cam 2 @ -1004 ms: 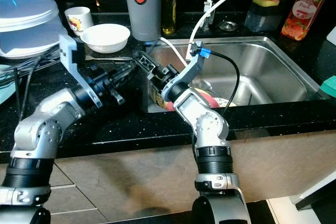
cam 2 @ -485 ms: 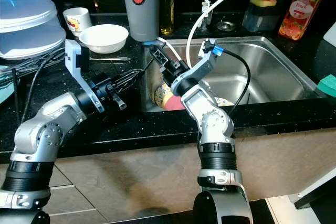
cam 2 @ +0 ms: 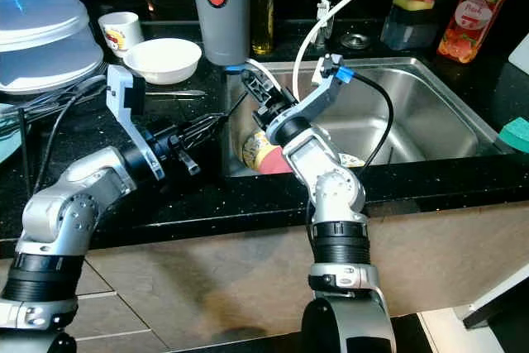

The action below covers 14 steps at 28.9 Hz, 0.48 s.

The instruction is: Kitchen organization

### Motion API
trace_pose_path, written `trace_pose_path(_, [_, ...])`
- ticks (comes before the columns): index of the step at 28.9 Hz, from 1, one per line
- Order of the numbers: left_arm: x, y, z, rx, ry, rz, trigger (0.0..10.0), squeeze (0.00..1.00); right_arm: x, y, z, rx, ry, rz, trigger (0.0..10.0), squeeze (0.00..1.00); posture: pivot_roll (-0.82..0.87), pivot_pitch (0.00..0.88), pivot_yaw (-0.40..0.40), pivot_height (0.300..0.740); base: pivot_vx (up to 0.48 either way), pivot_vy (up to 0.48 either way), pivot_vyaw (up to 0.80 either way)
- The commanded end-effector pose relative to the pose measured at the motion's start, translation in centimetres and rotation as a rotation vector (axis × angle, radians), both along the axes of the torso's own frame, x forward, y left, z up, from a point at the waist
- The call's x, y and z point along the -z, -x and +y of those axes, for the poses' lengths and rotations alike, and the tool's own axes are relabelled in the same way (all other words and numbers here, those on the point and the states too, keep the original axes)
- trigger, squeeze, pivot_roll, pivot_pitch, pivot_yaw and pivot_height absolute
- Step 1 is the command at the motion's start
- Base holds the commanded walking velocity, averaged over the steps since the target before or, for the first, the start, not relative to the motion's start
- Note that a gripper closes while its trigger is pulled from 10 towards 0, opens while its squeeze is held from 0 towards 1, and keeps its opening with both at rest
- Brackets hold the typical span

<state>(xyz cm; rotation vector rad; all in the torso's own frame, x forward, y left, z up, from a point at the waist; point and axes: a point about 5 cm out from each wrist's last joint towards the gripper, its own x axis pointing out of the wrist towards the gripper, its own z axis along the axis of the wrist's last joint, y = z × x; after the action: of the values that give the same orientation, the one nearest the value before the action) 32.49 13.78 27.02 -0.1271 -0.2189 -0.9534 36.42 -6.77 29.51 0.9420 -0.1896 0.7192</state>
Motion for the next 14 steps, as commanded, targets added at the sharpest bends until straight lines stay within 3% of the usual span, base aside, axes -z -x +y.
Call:
trace_pose_path(1, [-0.6, 0.4, 0.4, -0.004, -0.018, -0.036, 0.0, 0.0, 0.6, -0.3, -1.0, 0.055, -0.002, 0.026, 0.0, 0.0, 0.05, 0.11, -0.02, 0.74, 0.0, 0.0, 0.0])
trace_pose_path(9, [-0.5, 0.1, 0.6, -0.036, -0.033, -0.035, 0.0, 0.0, 0.5, -0.6, -1.4, 0.08, -0.013, 0.022, 0.0, 0.0, 0.05, 0.107, -0.021, 0.74, 0.0, 0.0, 0.0])
trace_pose_path(10, [-0.6, -0.1, 0.8, -0.07, -0.033, -0.045, 10.0, 0.96, 0.4, -0.7, -1.7, 0.098, -0.014, 0.017, 0.0, 0.0, 0.05, 0.107, -0.021, 0.74, 0.0, 0.0, 0.0])
trace_pose_path(11, [-0.7, -0.4, 1.0, -0.105, -0.032, -0.054, 10.0, 1.0, 0.3, -0.8, -2.0, 0.121, -0.021, 0.01, 0.0, 0.0, 0.05, 0.107, -0.021, 0.74, 0.0, 0.0, 0.0])
trace_pose_path(14, [-0.9, -0.9, 1.5, -0.163, -0.026, -0.065, 10.0, 1.0, 0.0, -1.0, -2.6, 0.162, -0.04, -0.003, 0.0, 0.0, 0.05, 0.107, -0.021, 0.74, 0.0, 0.0, 0.0])
